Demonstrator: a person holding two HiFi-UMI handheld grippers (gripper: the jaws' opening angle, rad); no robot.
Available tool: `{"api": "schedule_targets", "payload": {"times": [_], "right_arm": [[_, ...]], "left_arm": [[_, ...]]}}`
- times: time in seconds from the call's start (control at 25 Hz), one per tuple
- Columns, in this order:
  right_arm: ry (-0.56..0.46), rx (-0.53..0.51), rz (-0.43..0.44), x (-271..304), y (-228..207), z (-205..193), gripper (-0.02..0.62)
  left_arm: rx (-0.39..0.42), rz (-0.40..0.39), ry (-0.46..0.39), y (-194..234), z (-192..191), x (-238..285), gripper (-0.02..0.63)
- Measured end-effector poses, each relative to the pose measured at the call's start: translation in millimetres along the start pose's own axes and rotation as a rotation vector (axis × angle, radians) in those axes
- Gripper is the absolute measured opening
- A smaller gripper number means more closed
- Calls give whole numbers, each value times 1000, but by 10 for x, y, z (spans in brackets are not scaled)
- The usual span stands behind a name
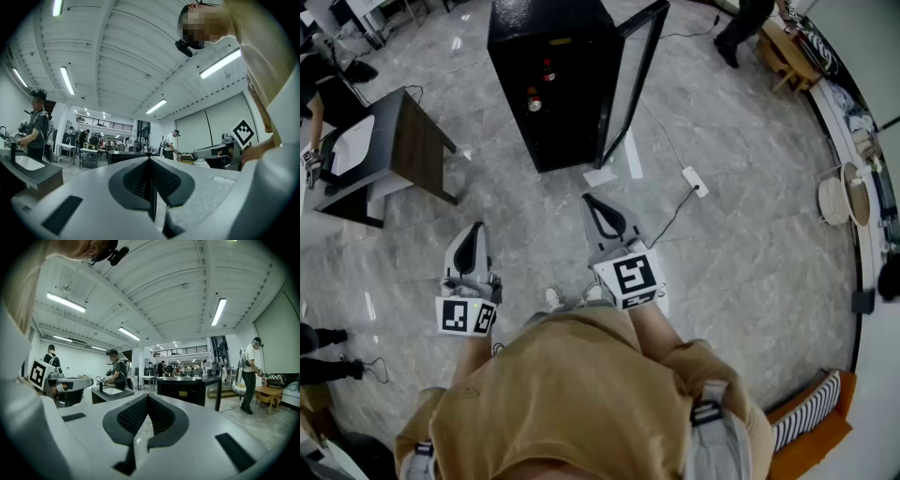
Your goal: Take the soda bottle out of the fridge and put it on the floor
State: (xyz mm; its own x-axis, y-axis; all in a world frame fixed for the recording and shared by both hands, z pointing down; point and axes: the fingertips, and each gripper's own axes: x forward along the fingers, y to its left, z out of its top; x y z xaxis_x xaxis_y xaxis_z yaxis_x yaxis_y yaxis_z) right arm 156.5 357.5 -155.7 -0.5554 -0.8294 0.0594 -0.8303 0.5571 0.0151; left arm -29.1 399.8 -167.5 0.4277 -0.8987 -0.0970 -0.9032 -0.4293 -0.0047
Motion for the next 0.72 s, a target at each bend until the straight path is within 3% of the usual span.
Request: {"api": "schedule_targets", "payload": {"times": [0.28,0.44,0.72], "right_arm": [[7,2,4,98,202,11,2],[-45,31,18,79,226,73,2],[-16,3,-67,47,-110,60,5]], "left_arm": [[-12,3,-2,196,-10,-108,2],[-13,2,-6,182,-13,-141,2],[-3,21,-28,65,42,32,2]]}}
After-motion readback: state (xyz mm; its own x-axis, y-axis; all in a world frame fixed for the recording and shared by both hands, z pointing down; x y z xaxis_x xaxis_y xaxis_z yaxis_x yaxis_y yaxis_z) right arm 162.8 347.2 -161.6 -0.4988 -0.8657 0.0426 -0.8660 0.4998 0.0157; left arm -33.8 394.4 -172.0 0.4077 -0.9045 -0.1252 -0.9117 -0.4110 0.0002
